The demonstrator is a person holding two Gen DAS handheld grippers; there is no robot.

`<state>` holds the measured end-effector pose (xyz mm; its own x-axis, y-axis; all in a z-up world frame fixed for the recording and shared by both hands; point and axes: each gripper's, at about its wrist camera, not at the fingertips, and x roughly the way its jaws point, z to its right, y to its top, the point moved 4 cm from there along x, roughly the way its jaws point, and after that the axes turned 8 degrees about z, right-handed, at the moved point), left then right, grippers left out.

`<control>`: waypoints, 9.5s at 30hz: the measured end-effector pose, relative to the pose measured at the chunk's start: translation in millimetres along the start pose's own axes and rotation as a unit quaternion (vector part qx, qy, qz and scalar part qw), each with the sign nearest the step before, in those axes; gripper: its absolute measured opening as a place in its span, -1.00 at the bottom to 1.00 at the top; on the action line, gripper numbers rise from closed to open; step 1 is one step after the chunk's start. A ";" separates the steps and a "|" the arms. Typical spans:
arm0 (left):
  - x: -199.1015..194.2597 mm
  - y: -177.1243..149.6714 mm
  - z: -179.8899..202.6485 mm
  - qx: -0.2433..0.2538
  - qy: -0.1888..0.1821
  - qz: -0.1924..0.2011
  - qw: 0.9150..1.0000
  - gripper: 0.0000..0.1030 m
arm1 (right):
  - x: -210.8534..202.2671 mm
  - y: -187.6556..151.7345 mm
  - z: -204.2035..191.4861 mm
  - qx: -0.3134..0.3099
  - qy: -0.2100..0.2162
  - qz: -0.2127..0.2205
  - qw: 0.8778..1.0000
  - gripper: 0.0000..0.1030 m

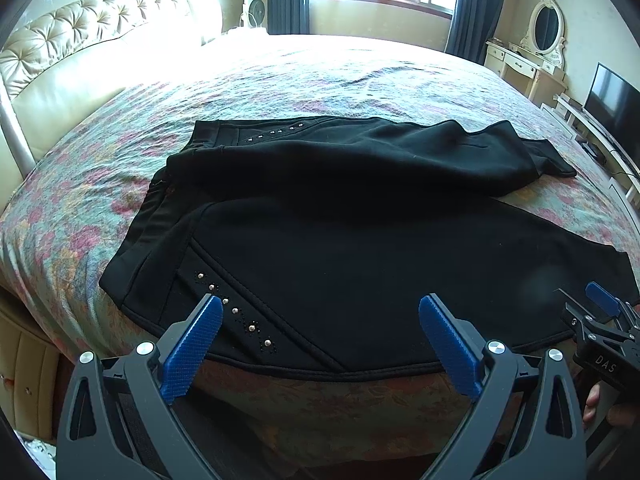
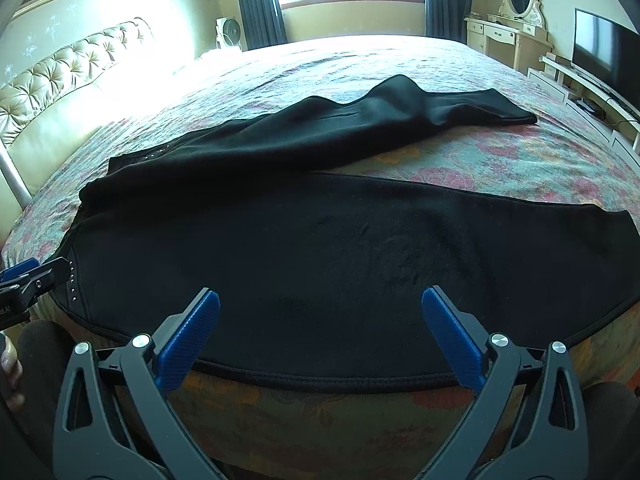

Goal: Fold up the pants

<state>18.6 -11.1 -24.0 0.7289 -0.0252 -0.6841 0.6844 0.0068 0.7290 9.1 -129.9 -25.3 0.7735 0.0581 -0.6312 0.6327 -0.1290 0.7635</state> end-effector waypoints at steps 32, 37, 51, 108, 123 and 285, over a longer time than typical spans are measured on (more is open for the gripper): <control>12.8 15.6 -12.9 0.018 -0.054 -0.021 0.998 0.90 | 23.0 -0.3 -6.2 -0.001 0.011 -0.027 1.000 0.96; 24.3 53.3 -53.6 -0.032 -0.122 -0.021 0.992 0.90 | 31.1 12.7 -24.0 -0.008 0.035 -0.032 0.999 0.96; 198.8 150.5 -241.5 -0.204 -0.253 -0.079 0.942 0.90 | 54.8 50.3 -69.5 -0.020 0.091 -0.031 0.995 0.96; 75.0 122.2 -226.2 -0.152 -0.395 0.065 0.904 -0.78 | 21.9 42.2 -98.8 -0.462 0.140 0.037 0.875 -0.71; 28.2 -23.9 -239.8 -0.435 -0.331 0.005 0.837 0.09 | 49.1 41.7 46.6 0.218 0.231 -0.106 0.942 0.25; 43.7 -48.2 189.2 -0.386 -0.379 -0.166 0.825 -0.87 | -94.4 -48.1 424.2 0.492 0.072 0.089 0.863 -0.89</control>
<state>14.8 -201.7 -84.8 0.4814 -0.7695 -0.4197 0.8629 0.5001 0.0728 -110.1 -549.1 -60.4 0.8971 0.0640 -0.4372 0.2202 -0.9226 0.3166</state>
